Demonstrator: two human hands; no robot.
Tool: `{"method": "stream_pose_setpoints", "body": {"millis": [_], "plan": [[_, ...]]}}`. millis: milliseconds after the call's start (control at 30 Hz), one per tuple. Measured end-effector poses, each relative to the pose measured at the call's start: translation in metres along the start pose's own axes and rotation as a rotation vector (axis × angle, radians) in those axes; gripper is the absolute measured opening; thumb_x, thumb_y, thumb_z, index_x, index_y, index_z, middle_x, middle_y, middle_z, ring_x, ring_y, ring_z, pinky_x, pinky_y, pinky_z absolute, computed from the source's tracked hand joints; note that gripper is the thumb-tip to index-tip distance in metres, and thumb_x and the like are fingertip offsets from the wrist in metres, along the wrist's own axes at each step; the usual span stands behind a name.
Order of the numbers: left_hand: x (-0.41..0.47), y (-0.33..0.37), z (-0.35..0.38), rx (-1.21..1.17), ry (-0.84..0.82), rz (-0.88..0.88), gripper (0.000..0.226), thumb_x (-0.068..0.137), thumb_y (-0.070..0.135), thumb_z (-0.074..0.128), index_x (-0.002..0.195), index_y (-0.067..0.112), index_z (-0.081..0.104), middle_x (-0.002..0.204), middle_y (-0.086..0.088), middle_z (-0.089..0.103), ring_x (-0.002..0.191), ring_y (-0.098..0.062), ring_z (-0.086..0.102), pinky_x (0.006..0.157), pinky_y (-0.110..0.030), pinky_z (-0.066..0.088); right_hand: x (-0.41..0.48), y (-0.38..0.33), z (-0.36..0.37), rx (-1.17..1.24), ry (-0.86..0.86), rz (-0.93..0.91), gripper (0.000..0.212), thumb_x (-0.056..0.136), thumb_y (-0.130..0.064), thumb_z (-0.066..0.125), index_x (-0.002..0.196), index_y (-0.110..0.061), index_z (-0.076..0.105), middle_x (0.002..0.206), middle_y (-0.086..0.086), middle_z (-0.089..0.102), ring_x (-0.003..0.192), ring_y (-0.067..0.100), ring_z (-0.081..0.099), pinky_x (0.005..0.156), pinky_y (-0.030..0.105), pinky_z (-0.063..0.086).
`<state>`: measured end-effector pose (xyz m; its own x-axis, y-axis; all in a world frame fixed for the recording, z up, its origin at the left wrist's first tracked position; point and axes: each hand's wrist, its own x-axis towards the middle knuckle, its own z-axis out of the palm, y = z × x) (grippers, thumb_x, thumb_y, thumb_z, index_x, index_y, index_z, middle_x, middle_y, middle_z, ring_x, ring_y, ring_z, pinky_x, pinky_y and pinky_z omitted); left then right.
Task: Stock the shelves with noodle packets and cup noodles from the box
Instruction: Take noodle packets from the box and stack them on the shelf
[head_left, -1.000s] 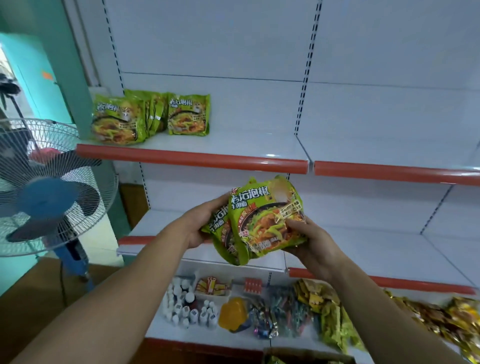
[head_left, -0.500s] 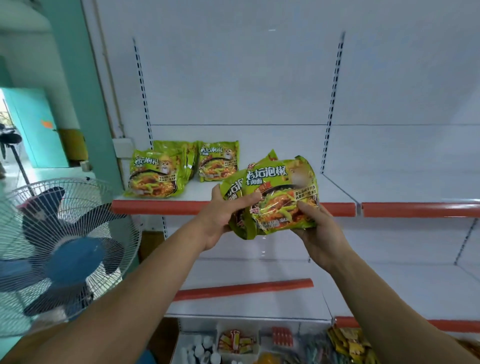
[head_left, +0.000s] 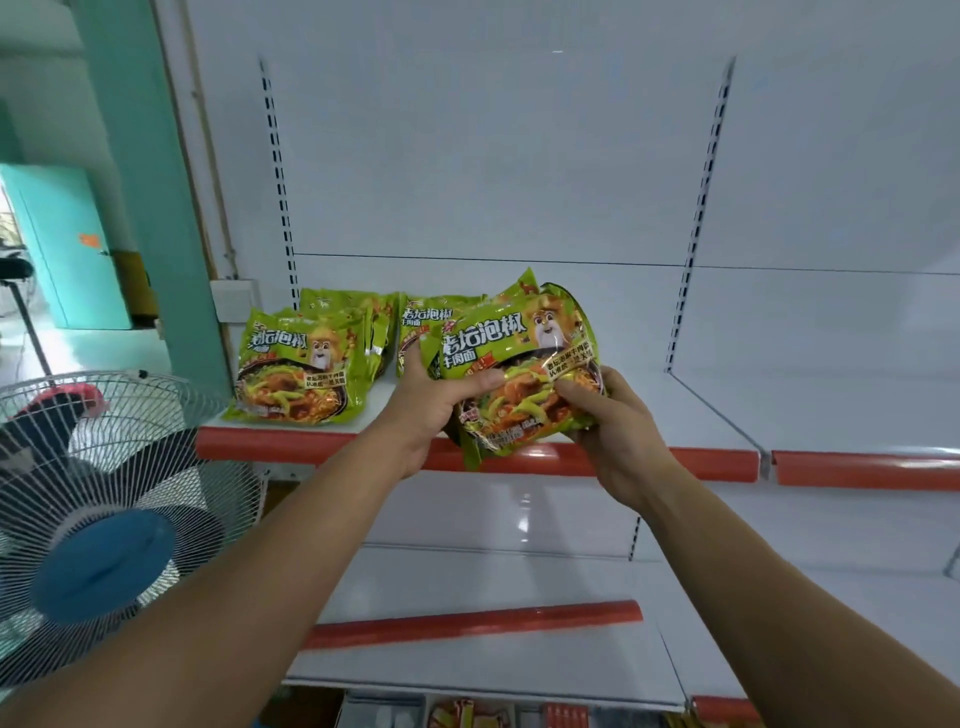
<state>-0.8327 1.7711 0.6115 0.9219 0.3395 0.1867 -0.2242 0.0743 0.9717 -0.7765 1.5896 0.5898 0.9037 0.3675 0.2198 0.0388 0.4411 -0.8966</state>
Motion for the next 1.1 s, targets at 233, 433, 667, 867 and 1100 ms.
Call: {"method": "stream_pose_setpoints", "body": {"millis": [233,433,667,867,1100], "plan": [[0.053,0.004,-0.002,-0.035,0.060,0.074,0.083,0.067,0.008,0.082,0.137,0.021,0.041,0.119,-0.006,0.067,0.090,-0.020,0.073,0.061,-0.030,0.058,0.071,-0.009,-0.006,-0.111,-0.141,-0.024,0.081,0.079,-0.004,0.077,0.146,-0.020,0.034,0.122,0.010,0.066,0.105,0.029,0.069,0.095,0.045,0.055],[0.083,-0.005,-0.009,0.059,0.117,0.055,0.107,0.066,0.015,0.086,0.153,0.022,0.024,0.133,-0.004,0.060,0.110,-0.026,0.065,0.098,-0.048,0.051,0.112,0.001,-0.010,-0.363,-0.195,0.000,0.083,0.076,-0.010,0.082,0.145,-0.020,0.036,0.120,0.005,0.066,0.106,0.021,0.067,0.094,0.040,0.055],[0.109,-0.013,-0.019,0.382,0.110,0.118,0.110,0.071,0.028,0.087,0.154,0.038,0.016,0.158,0.001,0.030,0.142,-0.024,0.035,0.116,-0.049,0.032,0.142,0.015,-0.011,-0.502,-0.200,0.010,0.043,0.078,-0.006,0.079,0.117,-0.013,0.061,0.105,0.008,0.074,0.095,0.027,0.071,0.080,0.037,0.060],[0.124,-0.016,-0.027,0.714,0.037,0.245,0.093,0.088,0.014,0.073,0.157,0.030,0.013,0.163,0.006,0.011,0.149,-0.015,0.014,0.114,-0.032,0.018,0.160,0.032,-0.003,-0.672,-0.139,0.014,0.044,0.077,-0.011,0.081,0.116,-0.020,0.063,0.107,0.001,0.072,0.098,0.021,0.068,0.085,0.037,0.057],[0.144,-0.025,-0.048,0.953,0.151,0.403,0.083,0.090,0.016,0.069,0.156,0.028,0.019,0.164,0.005,0.009,0.151,-0.016,0.007,0.115,-0.030,0.008,0.177,0.043,0.024,-0.738,-0.104,0.022,0.040,0.081,-0.016,0.078,0.117,-0.022,0.061,0.107,0.000,0.070,0.097,0.020,0.068,0.089,0.043,0.057]]}}
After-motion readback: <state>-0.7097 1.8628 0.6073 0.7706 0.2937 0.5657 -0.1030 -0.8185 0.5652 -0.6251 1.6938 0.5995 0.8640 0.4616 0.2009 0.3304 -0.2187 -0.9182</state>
